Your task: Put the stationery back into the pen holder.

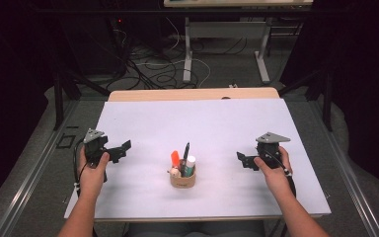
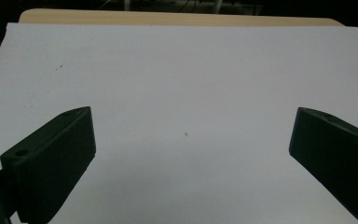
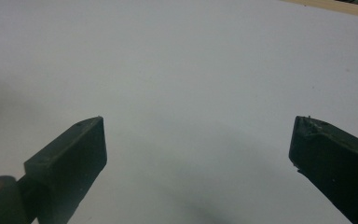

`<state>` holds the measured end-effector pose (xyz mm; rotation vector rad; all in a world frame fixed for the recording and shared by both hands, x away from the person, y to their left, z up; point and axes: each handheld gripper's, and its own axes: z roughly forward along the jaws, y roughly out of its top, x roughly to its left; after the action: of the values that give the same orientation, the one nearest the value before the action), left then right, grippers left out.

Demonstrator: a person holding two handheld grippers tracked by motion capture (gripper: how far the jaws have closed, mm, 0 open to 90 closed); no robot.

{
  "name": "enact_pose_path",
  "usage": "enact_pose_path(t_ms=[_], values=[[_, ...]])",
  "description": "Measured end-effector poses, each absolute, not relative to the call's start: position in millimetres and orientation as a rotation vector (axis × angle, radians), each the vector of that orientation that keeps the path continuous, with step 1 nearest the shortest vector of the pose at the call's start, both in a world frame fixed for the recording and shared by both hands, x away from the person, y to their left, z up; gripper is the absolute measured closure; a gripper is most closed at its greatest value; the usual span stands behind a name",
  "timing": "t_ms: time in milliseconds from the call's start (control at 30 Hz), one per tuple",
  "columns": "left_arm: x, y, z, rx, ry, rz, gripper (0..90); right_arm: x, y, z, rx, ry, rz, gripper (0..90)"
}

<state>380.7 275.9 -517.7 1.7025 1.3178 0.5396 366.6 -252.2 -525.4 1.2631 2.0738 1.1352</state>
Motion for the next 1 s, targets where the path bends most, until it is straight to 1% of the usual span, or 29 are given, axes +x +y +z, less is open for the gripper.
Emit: enact_pose_path(t_ms=[500,1000], values=[[386,281,-532,1.716,1.401,0.528,0.5,371,-260,-534,1.328,2.065,1.094,4.0],[386,281,-533,1.71,1.443,0.544,0.6,373,-266,-537,1.38,2.048,1.071,4.0]])
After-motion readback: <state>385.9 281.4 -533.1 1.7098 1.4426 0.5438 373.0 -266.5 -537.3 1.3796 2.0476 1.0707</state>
